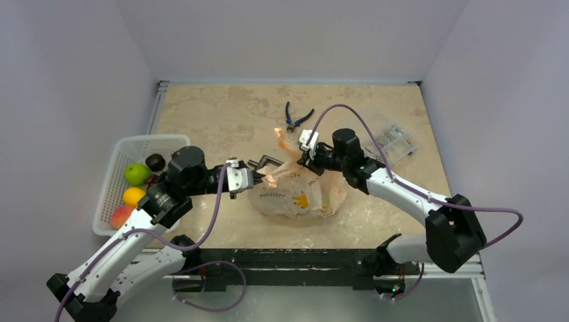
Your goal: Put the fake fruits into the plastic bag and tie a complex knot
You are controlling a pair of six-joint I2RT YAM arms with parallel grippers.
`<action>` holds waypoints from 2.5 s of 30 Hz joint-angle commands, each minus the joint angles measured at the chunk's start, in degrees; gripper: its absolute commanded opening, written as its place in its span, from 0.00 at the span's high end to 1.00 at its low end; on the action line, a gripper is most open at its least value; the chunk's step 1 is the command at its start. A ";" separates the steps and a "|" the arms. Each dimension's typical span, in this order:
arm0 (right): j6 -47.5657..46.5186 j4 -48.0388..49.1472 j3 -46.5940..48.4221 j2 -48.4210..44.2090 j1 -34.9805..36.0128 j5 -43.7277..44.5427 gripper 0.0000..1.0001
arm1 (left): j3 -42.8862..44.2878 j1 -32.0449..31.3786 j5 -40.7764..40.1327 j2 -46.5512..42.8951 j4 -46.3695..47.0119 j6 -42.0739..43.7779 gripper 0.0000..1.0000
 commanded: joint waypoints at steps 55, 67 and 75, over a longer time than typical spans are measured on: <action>-18.64 15.73 -15.03 -7.24 19.01 8.45 1.00 | 14.06 7.25 -7.28 18.56 7.60 -32.88 1.00; -12.88 1.21 -7.35 -19.32 20.31 8.42 0.36 | 15.36 9.51 8.33 19.23 1.94 -24.94 1.00; -2.12 -9.65 -2.99 -33.76 20.19 9.24 0.22 | 14.27 9.57 8.92 18.88 -0.35 -19.98 1.00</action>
